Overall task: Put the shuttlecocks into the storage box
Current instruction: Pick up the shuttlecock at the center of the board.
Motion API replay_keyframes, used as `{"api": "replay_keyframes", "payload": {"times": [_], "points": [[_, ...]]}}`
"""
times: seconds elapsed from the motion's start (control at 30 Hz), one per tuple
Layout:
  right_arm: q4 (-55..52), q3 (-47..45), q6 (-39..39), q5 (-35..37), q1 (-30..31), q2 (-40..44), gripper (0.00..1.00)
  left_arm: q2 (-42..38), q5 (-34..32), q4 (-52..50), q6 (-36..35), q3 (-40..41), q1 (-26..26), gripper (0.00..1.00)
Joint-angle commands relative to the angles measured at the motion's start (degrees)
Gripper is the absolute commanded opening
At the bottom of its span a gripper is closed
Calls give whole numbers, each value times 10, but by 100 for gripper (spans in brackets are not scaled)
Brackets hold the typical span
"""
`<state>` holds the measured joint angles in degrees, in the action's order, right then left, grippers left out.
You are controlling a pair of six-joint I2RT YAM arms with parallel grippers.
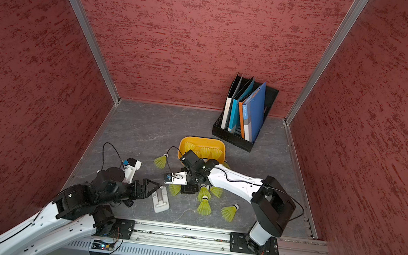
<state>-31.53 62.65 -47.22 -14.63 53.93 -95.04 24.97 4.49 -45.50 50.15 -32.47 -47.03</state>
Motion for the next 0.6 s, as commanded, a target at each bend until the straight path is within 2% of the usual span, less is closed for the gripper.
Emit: {"api": "replay_keyframes", "payload": {"times": [0.0, 0.17, 0.57], "points": [[-11, 19, -1, 39, 6, -19, 62, -9, -12, -1, -6, 1, -3, 100], [4, 29, 9, 77, 6, -46, 63, -13, -14, -1, -6, 3, -4, 100], [19, 38, 4, 75, 5, -76, 58, -22, -23, -9, -7, -2, -4, 100]]}}
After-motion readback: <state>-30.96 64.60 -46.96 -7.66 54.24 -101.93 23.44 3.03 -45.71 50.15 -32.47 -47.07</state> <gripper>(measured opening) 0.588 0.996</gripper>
